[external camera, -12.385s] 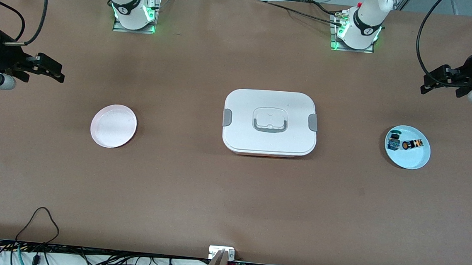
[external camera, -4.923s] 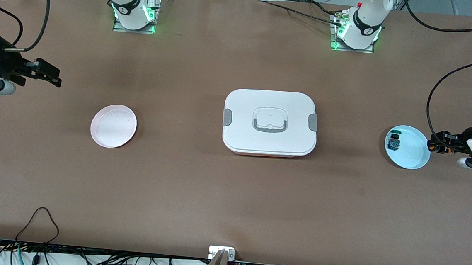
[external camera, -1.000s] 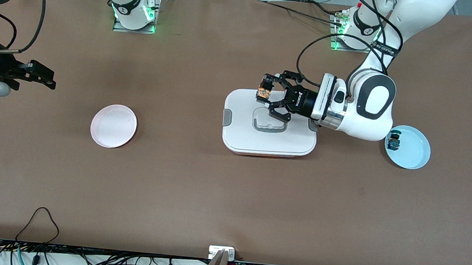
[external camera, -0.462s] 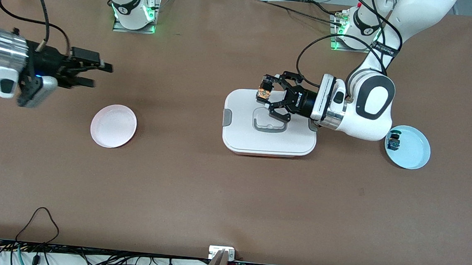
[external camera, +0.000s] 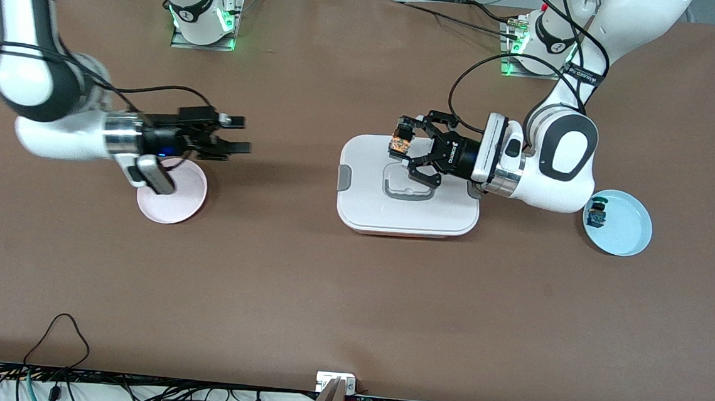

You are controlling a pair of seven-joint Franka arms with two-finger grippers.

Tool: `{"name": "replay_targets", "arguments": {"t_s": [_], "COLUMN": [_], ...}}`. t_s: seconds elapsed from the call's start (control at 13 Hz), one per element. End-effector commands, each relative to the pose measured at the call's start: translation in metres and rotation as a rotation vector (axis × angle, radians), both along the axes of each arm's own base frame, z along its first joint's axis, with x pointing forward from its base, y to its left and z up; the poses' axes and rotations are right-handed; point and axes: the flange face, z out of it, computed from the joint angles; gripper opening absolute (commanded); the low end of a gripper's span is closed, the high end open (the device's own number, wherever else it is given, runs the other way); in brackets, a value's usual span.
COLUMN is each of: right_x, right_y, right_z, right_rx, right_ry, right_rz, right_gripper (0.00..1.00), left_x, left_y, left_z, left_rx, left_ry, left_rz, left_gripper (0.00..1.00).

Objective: Transfer orange switch to right arm and place
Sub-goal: 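Hold the switch above the box while the right gripper reaches it, then grasp the orange switch with the right gripper and open the left gripper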

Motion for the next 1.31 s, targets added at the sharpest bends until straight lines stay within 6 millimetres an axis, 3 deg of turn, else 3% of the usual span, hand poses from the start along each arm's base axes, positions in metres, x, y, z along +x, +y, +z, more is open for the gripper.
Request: {"name": "replay_targets", "arguments": {"t_s": [0.0,0.23,0.62,0.85,1.0,1.23], "right_x": [-0.031,-0.064,-0.090,-0.087,-0.088,-0.085], "right_y": [0.082,0.164,0.221,0.239,0.256,0.260], "right_z": [0.004,0.002,0.002,0.007,-0.001,-0.003], "right_rx": [0.034,0.086,0.103,0.098,0.092,0.082], "right_ry": [-0.011,0.013,0.074,0.085,0.093,0.088], "right_rz": [-0.106,-0.237,-0.333,-0.386,-0.396,-0.403], "right_gripper": [1.00,1.00,1.00,0.98,0.96,0.82], "left_x": [-0.003,-0.003,-0.001,-0.002,-0.002,-0.001], "left_y": [-0.001,-0.001,0.003,0.003,0.003,0.003], "left_z": [-0.004,-0.004,-0.003,-0.003,-0.003,-0.003], "left_rx": [-0.027,-0.027,-0.031,-0.032,-0.032,-0.033], "left_ry": [-0.038,-0.034,-0.034,-0.034,-0.034,-0.034], "left_rz": [0.018,0.020,0.030,0.029,0.029,0.030], "left_gripper": [0.00,0.00,0.00,0.00,0.00,0.00]}}
